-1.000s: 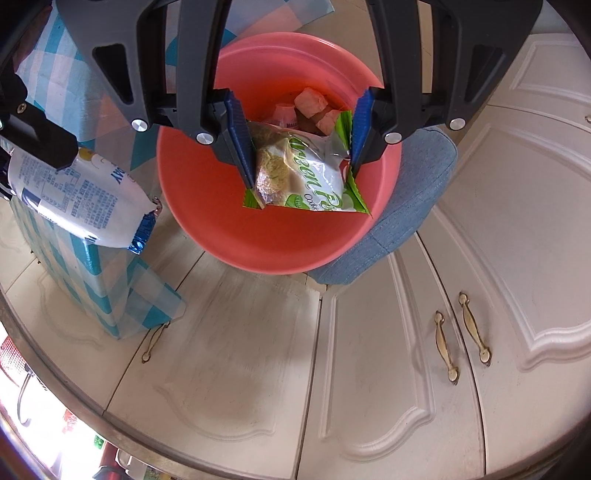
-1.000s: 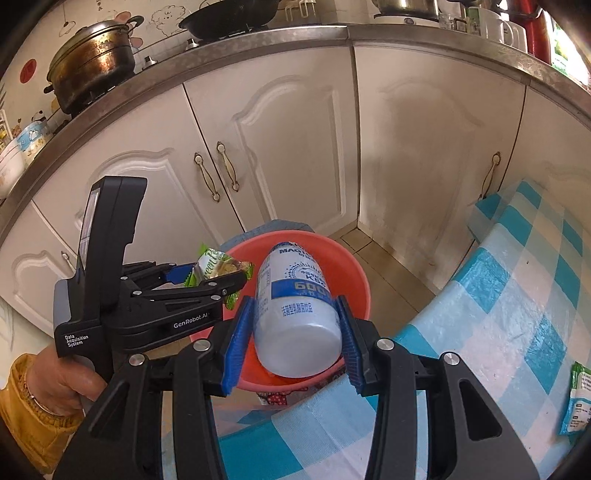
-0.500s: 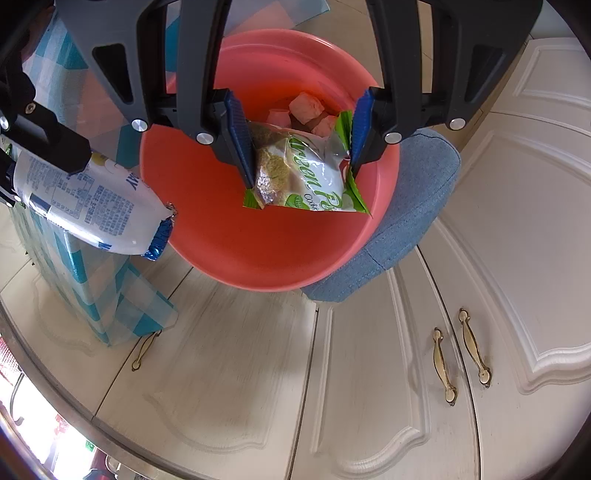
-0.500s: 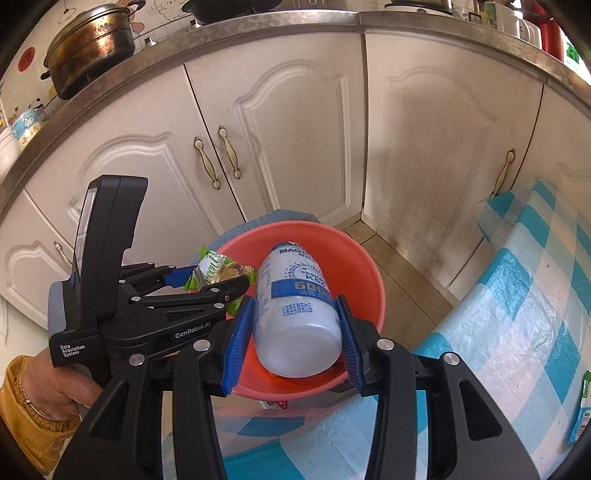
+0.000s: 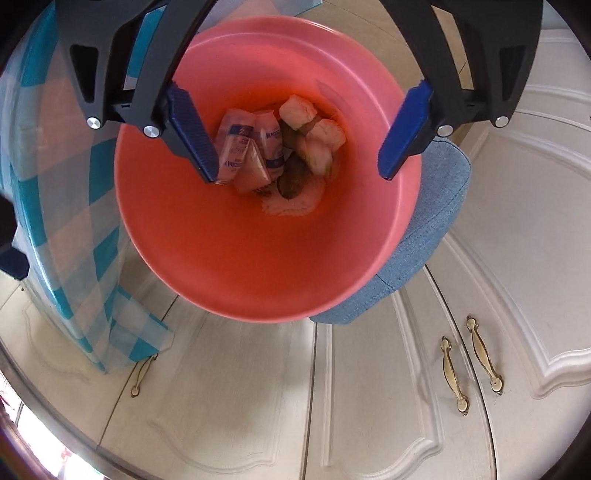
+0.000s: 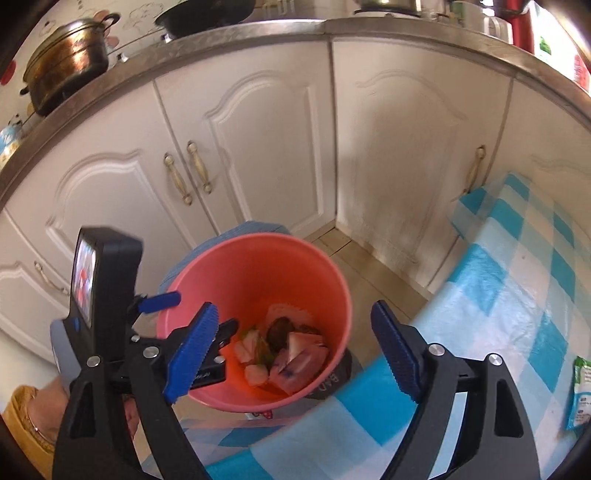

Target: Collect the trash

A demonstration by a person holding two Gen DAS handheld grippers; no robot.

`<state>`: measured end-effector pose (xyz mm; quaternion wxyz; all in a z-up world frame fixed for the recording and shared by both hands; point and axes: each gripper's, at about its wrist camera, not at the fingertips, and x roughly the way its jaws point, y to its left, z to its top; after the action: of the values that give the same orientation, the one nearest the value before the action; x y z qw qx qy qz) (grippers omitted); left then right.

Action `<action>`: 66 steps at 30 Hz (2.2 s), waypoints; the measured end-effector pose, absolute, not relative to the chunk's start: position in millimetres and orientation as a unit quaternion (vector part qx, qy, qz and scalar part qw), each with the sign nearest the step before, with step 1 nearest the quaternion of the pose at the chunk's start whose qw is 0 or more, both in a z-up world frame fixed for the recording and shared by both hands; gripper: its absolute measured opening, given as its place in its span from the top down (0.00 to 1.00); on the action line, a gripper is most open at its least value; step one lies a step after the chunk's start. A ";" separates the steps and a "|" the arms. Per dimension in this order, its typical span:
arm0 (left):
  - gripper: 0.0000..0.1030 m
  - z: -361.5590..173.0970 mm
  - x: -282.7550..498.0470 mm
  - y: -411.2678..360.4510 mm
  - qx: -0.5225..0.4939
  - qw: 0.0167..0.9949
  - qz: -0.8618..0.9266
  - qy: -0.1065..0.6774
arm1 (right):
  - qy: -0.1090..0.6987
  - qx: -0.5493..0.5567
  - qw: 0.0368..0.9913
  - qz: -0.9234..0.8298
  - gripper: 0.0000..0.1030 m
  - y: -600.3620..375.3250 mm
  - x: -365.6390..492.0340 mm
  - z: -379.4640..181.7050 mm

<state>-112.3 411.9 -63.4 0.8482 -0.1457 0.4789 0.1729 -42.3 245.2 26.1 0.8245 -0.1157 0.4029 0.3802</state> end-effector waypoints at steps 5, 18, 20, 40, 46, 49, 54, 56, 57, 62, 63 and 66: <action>0.12 -53.7 -115.8 412.1 -0.154 0.856 0.176 0.461 | 0.407 -0.074 0.836 0.361 0.13 219.9 -33.0 32.7; 0.12 -26.4 -120.5 412.9 -0.176 0.863 0.181 0.437 | 0.418 -0.034 0.842 0.338 0.13 177.1 -27.0 35.6; 0.12 -21.7 -120.1 408.7 -0.173 0.865 0.181 0.435 | 0.417 -0.027 0.843 0.337 0.13 171.6 -27.5 37.0; 0.11 25.3 -98.1 323.4 -0.104 0.892 0.141 0.416 | 0.387 0.051 0.866 0.311 0.10 78.8 -39.2 37.8; 0.11 34.4 -92.7 295.8 -0.082 0.897 0.132 0.414 | 0.392 0.051 0.873 0.285 0.10 54.7 -43.4 38.6; 0.11 37.3 -91.7 283.5 -0.074 0.898 0.128 0.415 | 0.388 0.059 0.875 0.283 0.10 42.2 -46.2 39.4; 0.10 41.4 -91.8 267.4 -0.058 0.898 0.126 0.417 | 0.382 0.076 0.878 0.278 0.10 21.2 -47.4 40.3; 0.10 43.2 -92.1 261.6 -0.051 0.899 0.127 0.417 | 0.376 0.083 0.880 0.279 0.10 13.3 -48.2 41.6; 0.09 44.1 -92.5 259.0 -0.049 0.899 0.127 0.416 | 0.371 0.086 0.882 0.278 0.10 9.0 -49.0 42.6; 0.08 47.2 -92.5 244.8 -0.034 0.899 0.126 0.418 | 0.356 0.099 0.888 0.274 0.10 -11.0 -50.9 46.5; 0.08 47.7 -92.3 241.5 -0.030 0.899 0.126 0.418 | 0.354 0.099 0.889 0.273 0.10 -14.2 -51.2 47.0; 0.08 49.0 -91.4 230.7 -0.022 0.899 0.122 0.419 | 0.352 0.096 0.892 0.268 0.10 -23.6 -52.7 47.0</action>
<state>-91.4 230.7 49.0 0.8993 -0.0216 0.4195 0.1217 -52.7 -23.6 47.0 0.8917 0.0962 0.3517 0.2683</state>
